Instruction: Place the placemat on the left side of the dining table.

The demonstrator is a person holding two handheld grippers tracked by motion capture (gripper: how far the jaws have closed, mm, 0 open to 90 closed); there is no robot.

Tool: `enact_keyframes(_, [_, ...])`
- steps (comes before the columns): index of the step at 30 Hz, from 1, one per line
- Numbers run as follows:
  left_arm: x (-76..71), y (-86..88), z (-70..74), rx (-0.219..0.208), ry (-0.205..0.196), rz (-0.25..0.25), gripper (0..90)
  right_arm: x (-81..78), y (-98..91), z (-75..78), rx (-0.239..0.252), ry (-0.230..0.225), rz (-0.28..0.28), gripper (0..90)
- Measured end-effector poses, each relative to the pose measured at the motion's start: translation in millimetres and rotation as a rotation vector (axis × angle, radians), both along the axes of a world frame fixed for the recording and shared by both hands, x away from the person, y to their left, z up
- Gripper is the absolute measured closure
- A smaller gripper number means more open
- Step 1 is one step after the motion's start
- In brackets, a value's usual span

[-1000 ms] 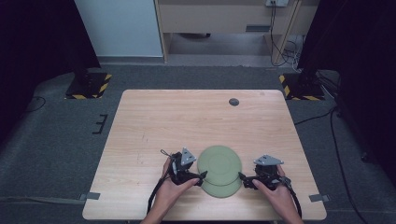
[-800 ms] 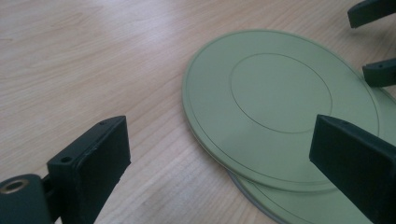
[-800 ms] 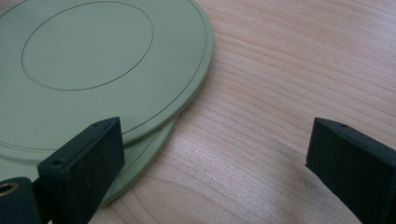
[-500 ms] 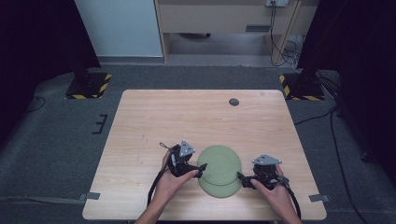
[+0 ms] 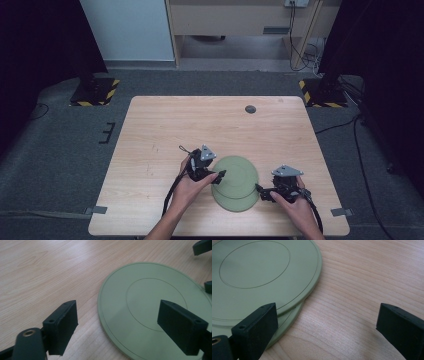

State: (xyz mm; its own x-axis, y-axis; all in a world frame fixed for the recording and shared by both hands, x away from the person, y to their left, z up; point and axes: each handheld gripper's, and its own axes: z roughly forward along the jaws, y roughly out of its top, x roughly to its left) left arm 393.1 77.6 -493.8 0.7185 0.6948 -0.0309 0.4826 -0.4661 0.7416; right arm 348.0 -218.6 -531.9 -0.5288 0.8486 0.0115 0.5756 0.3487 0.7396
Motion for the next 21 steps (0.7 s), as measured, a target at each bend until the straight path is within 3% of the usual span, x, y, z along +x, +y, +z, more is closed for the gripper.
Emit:
enact_keyframes(3, [5.4, -0.6, -3.4, 0.000, 0.025, 0.007, 20.3, -0.2, 0.3, -0.2, -0.002, -0.002, 0.002, 4.1])
enact_keyframes(10, [16.1, -6.7, -14.0, 0.052, 0.075, -0.006, 27.4, -0.5, 1.2, -0.3, 0.000, -0.001, 0.004, 4.3])
enact_keyframes(21, [21.7, -12.4, -17.3, 0.076, 0.093, -0.009, 30.4, -0.1, 1.7, -0.8, 0.001, -0.002, 0.003, 3.9])
